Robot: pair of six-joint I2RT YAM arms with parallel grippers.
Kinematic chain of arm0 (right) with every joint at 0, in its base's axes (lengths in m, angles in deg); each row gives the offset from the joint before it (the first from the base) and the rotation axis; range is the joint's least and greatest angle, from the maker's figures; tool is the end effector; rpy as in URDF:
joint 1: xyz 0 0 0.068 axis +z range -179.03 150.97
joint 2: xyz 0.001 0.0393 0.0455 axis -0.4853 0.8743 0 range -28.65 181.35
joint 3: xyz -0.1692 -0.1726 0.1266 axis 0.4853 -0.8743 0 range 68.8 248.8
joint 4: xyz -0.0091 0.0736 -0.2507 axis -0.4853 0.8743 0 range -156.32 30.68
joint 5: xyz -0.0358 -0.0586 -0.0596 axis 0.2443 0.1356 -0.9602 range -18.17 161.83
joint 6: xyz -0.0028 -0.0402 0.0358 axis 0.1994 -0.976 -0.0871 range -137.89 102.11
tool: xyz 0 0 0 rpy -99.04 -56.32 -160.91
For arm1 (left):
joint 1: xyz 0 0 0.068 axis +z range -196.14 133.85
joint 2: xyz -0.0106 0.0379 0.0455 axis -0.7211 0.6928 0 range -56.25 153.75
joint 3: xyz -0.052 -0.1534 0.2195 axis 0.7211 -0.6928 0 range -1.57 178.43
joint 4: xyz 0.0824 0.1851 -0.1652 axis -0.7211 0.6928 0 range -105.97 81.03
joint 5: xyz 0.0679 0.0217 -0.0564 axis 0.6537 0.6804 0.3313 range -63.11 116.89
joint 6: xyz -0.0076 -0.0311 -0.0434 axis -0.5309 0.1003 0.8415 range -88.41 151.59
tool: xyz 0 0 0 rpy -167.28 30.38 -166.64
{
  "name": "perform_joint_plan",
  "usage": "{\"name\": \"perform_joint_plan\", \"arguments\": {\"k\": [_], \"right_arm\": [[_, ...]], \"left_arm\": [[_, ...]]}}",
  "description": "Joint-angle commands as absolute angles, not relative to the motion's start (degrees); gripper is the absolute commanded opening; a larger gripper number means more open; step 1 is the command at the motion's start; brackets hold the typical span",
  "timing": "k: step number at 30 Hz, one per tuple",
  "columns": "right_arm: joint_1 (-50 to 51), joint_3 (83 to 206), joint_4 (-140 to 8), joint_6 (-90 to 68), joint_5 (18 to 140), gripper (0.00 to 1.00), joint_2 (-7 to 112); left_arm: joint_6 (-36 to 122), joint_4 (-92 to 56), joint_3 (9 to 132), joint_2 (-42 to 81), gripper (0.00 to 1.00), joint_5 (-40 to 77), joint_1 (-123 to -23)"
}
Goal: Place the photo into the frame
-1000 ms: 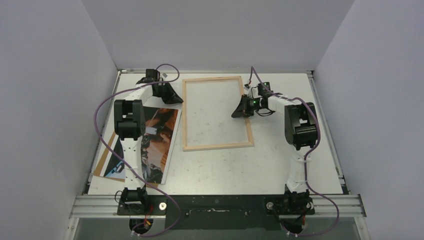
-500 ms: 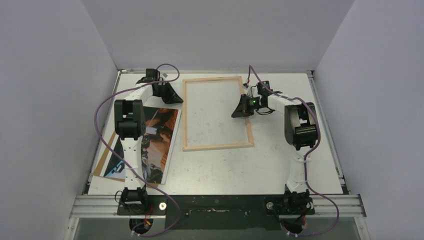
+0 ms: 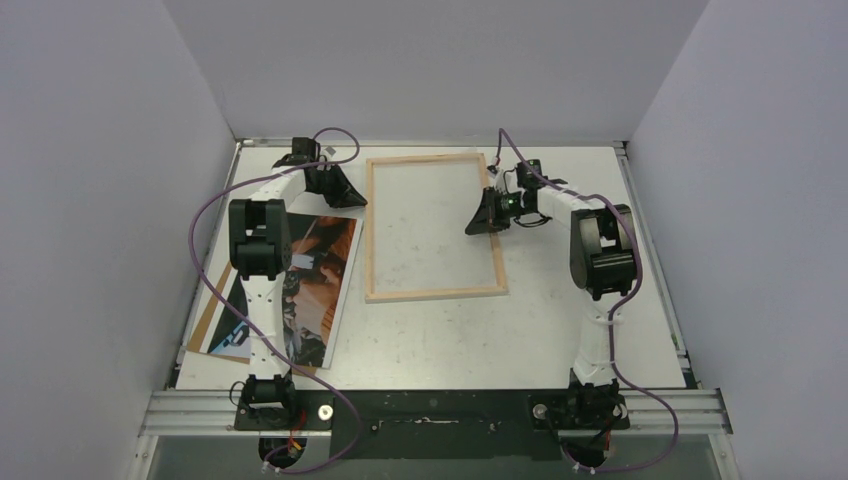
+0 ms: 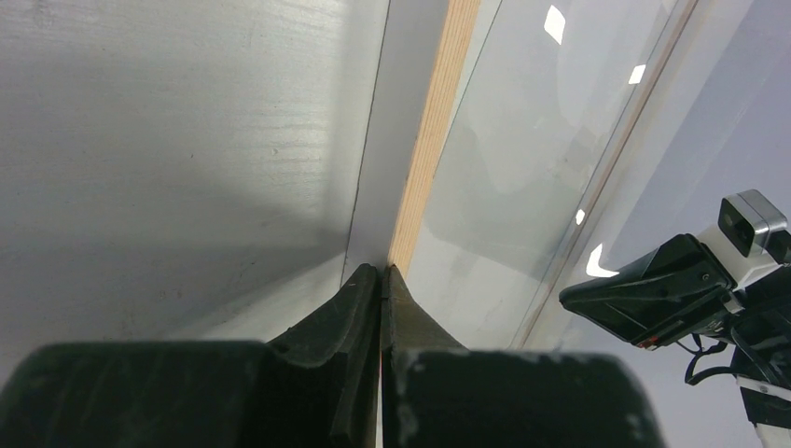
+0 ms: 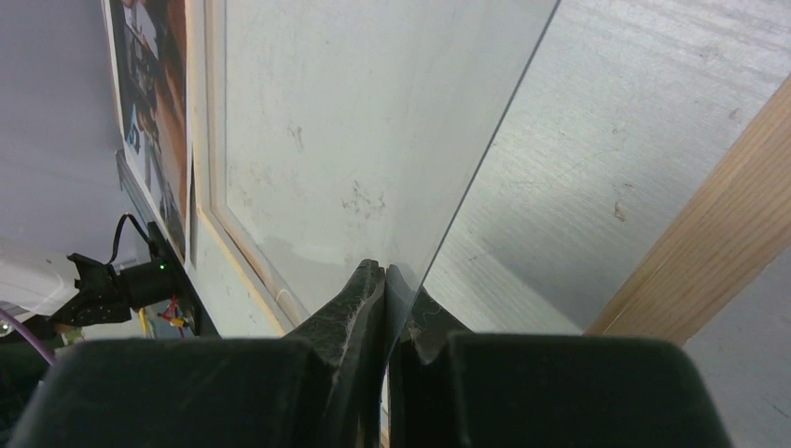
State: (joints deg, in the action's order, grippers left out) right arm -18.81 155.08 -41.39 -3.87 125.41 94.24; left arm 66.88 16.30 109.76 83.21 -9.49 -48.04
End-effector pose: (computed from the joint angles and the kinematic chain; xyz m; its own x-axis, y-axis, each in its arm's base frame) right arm 0.4291 0.1064 0.1537 -0.9564 -0.0262 -0.2908 -0.2586 0.5387 0.8018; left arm 0.5146 -0.0381 0.1332 -0.8939 -0.4358 -0.1051 -0.2414 0.6655 -0.7063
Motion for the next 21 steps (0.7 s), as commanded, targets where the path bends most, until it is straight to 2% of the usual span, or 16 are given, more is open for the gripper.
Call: {"name": "perform_joint_plan", "arguments": {"k": [1,6,15,21], "right_arm": [[-17.92,156.77,-39.60,-6.13,128.26,0.00,91.66],[-17.87,156.68,-40.92,-4.60,129.10,0.00,91.98],[-18.78,160.93,-32.38,-10.48,128.42,0.00,93.06],[-17.80,162.01,-31.70,-10.91,129.64,0.00,94.15]], "left_arm": [[64.64,18.04,110.14,86.48,0.00,-4.31,-48.17],[64.72,18.02,110.30,86.61,0.00,-4.30,-48.17],[64.74,17.98,110.40,86.71,0.00,-4.26,-48.17],[64.72,18.19,110.46,86.78,0.00,-4.32,-48.17]]}}
